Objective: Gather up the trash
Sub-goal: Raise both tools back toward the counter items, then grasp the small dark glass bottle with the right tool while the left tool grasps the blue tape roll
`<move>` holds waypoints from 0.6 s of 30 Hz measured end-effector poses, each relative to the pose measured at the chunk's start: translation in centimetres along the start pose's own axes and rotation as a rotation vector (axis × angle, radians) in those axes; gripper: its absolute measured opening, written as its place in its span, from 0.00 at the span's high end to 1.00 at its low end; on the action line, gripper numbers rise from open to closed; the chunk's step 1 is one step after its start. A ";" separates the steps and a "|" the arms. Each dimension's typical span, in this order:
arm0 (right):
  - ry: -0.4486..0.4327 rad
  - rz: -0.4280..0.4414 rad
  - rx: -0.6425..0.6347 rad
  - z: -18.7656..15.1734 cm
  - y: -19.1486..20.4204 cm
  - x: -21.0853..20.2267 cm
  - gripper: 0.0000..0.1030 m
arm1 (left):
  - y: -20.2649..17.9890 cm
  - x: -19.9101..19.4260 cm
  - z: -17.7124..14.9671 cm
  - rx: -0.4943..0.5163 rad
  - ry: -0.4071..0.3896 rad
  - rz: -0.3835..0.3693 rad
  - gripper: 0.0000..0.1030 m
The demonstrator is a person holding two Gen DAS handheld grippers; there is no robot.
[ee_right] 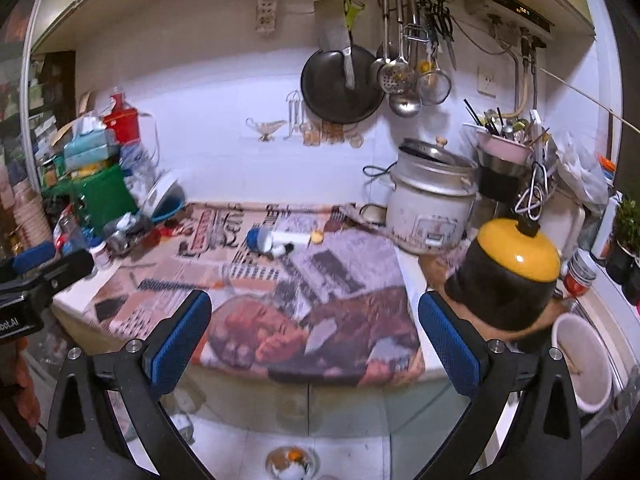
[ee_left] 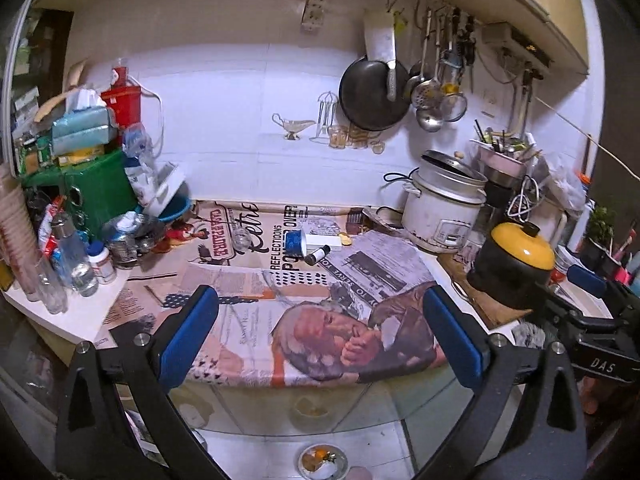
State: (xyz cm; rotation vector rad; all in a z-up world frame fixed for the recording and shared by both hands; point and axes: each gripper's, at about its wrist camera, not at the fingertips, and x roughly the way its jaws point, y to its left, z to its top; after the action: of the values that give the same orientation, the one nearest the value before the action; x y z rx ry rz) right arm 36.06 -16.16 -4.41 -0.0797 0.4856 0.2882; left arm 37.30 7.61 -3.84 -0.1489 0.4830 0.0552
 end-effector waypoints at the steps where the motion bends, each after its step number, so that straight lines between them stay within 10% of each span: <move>1: 0.002 -0.014 -0.003 0.6 -0.3 0.8 0.00 | -0.2 0.9 0.5 -0.007 0.004 -0.008 0.01; 18: 0.039 0.074 -0.071 7.8 -6.5 13.5 0.00 | -0.9 13.7 8.0 -0.140 -0.031 0.191 0.01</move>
State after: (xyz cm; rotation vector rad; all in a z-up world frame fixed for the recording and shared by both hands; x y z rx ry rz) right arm 52.86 -17.78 -3.89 -0.1370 0.5174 0.3773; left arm 53.20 8.25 -3.11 -0.2384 0.4610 0.2787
